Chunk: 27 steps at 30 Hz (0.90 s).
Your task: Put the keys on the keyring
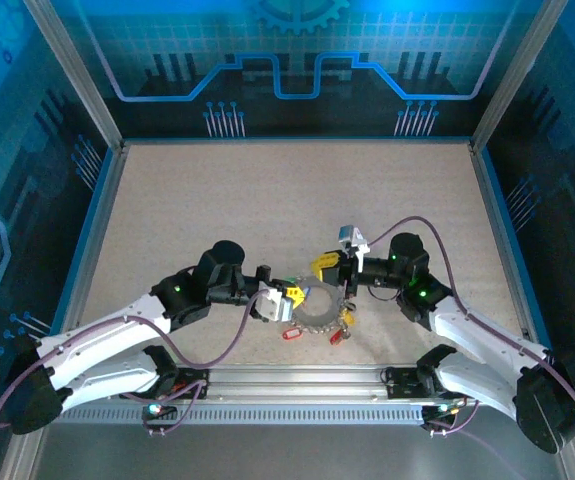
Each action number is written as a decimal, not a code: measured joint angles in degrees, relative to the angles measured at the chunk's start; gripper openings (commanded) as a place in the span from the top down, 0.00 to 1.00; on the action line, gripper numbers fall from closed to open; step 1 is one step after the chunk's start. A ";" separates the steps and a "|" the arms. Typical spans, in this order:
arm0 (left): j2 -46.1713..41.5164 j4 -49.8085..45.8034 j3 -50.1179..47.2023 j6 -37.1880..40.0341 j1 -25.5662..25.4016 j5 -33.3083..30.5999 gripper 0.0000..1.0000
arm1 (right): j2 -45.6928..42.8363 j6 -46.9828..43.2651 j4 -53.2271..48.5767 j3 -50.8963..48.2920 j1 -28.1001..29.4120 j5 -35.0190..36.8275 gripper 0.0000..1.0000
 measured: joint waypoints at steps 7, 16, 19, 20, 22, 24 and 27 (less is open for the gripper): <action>-0.48 0.96 -2.67 -3.41 0.02 -0.66 1.00 | -2.56 -5.01 -6.12 1.01 -2.51 1.81 1.00; -6.27 0.46 -2.91 -12.17 2.75 -0.66 1.00 | -3.63 -9.11 -18.38 2.40 -3.04 18.51 0.48; -9.11 0.24 -3.85 -16.11 3.82 -0.85 1.00 | -3.72 -4.79 -22.58 3.82 -3.80 27.39 0.45; -9.84 -0.02 -4.17 -17.03 3.96 -0.92 1.00 | -3.58 -2.86 -24.26 4.57 -4.26 29.90 0.48; -11.26 -1.33 -4.81 -19.10 4.15 -1.05 1.00 | -2.36 1.27 -28.52 6.97 -6.05 33.90 0.49; -11.96 -3.08 -4.81 -20.50 4.26 -1.16 1.00 | 0.57 2.73 -32.41 9.97 -8.70 34.49 0.48; -12.61 -6.86 -4.66 -22.88 6.29 -1.86 1.00 | 6.32 -0.15 -36.68 13.75 -11.26 33.75 0.48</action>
